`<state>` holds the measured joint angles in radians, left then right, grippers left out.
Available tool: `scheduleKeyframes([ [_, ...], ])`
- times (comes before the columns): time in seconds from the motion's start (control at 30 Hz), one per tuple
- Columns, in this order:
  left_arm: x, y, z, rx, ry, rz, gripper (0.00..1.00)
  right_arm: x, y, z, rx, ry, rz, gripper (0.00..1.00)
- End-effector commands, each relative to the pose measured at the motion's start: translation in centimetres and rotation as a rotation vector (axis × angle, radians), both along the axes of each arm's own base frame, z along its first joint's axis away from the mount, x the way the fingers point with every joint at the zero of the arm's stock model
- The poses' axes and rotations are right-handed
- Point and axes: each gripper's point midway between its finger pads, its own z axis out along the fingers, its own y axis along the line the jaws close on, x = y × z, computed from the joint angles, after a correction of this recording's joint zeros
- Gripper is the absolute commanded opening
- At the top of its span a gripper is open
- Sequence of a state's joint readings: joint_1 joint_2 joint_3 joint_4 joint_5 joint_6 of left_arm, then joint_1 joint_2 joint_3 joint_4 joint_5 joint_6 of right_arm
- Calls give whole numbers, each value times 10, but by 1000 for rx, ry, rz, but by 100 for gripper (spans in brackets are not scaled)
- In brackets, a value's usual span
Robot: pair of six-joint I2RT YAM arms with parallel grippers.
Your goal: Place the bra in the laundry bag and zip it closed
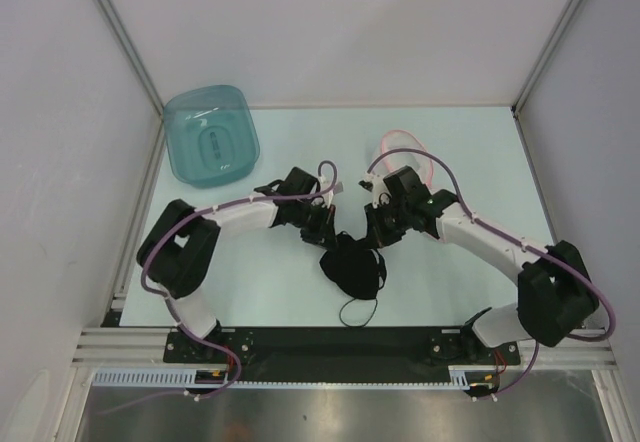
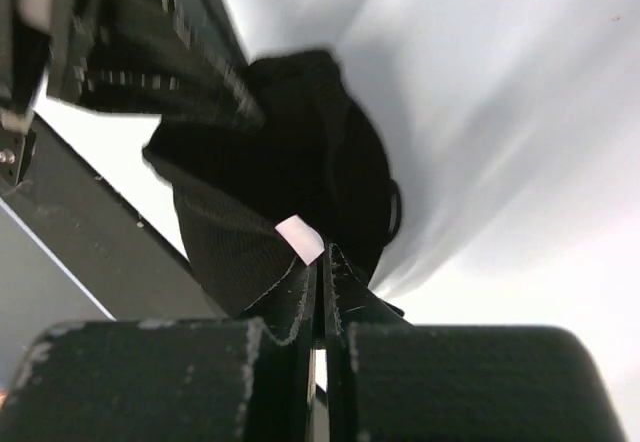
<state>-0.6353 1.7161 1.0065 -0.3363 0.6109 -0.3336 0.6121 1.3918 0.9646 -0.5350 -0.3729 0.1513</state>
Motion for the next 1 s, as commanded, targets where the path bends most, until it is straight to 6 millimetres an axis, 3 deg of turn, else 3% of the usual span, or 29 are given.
scheduleKeyframes([
  [0.0, 37, -5, 4, -42, -8, 57, 8, 22, 16, 2, 53, -8, 32, 0],
  [0.13, 46, 0, 4, -11, -47, 92, 39, 28, 22, -8, 43, 19, 40, 0],
  [0.27, 50, 12, 11, 27, -104, 134, 60, 28, 25, -8, 50, 27, 47, 0],
  [0.3, 53, 15, 19, 23, -131, 145, 63, 29, 25, -7, 53, 26, 46, 0],
  [0.33, 56, 22, 22, 37, -144, 167, 75, 28, 26, -9, 51, 36, 47, 0],
  [0.43, 65, 36, 43, 46, -212, 213, 85, 28, 29, -8, 59, 57, 47, 0],
  [0.53, 76, 45, 60, 27, -273, 259, 90, 29, 29, -8, 48, 69, 46, 0],
  [0.7, 75, 47, 44, 3, -215, 345, 83, 42, 32, -9, 28, 92, 26, 0],
  [0.73, 79, 44, 51, -41, -249, 357, 82, 44, 32, -10, 27, 100, 25, 0],
  [0.77, 75, 50, 42, -22, -248, 381, 82, 46, 33, -13, 19, 117, 21, 0],
  [0.97, 70, 67, 41, 12, -290, 450, 85, 63, 33, -18, 44, 181, -28, 0],
])
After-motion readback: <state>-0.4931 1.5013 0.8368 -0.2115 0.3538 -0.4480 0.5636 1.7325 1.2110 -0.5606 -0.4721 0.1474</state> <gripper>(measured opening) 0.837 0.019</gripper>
